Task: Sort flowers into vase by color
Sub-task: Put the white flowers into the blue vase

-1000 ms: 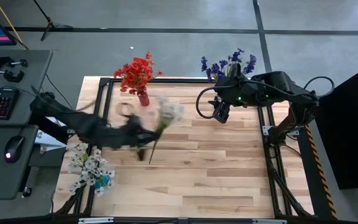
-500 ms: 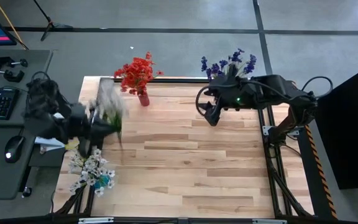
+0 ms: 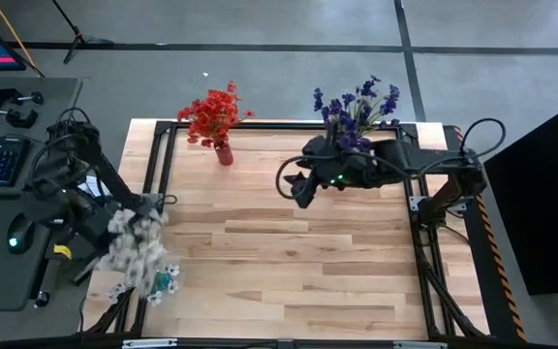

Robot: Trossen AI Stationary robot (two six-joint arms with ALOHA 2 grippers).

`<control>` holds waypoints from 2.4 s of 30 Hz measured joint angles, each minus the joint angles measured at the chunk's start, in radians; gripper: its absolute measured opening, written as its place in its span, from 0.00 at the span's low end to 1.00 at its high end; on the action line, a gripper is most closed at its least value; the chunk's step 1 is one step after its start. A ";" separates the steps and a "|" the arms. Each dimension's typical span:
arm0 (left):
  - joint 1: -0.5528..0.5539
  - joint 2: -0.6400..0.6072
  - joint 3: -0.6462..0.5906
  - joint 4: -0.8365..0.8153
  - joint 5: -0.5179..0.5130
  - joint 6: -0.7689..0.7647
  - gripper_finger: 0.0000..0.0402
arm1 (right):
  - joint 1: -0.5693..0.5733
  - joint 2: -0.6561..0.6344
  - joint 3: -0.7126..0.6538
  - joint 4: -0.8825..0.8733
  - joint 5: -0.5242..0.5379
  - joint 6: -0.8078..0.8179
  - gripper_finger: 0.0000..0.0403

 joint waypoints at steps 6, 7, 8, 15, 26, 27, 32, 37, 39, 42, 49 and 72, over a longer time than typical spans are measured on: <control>0.119 0.088 0.000 -0.010 0.330 -0.038 0.00 | 0.000 0.001 -0.056 0.019 -0.030 0.007 0.60; 0.144 0.111 0.000 -0.012 0.385 -0.060 0.00 | 0.000 0.001 -0.056 0.016 -0.031 0.005 0.60; 0.171 0.137 0.000 -0.010 0.437 -0.071 0.00 | 0.000 -0.001 -0.056 0.014 -0.031 -0.001 0.60; 0.441 0.402 0.111 0.024 0.781 0.070 0.00 | 0.000 -0.044 -0.054 0.001 -0.032 -0.087 0.60; 0.516 0.583 0.086 -0.244 0.801 0.197 0.00 | 0.005 -0.072 -0.054 -0.045 -0.033 -0.151 0.60; 0.511 0.583 0.057 -0.223 0.797 0.179 0.00 | 0.005 -0.072 -0.054 -0.043 -0.033 -0.157 0.60; 0.471 0.523 -0.097 -0.105 0.693 0.064 0.00 | 0.007 -0.072 -0.054 -0.043 -0.032 -0.160 0.60; 0.404 0.389 -0.233 -0.046 0.583 -0.073 0.00 | 0.010 -0.072 -0.054 -0.034 -0.031 -0.163 0.60; 0.370 0.331 -0.278 -0.059 0.525 -0.114 0.00 | 0.010 -0.072 -0.054 -0.026 -0.031 -0.163 0.60; 0.329 0.250 -0.333 -0.065 0.413 -0.162 0.00 | 0.010 -0.072 -0.054 -0.012 -0.030 -0.162 0.60; 0.283 0.124 -0.374 -0.101 0.240 -0.231 0.00 | 0.010 -0.072 -0.054 -0.012 -0.028 -0.129 0.60; 0.183 0.003 -0.374 -0.185 0.216 -0.288 0.00 | 0.013 -0.072 -0.054 0.012 0.009 -0.099 0.60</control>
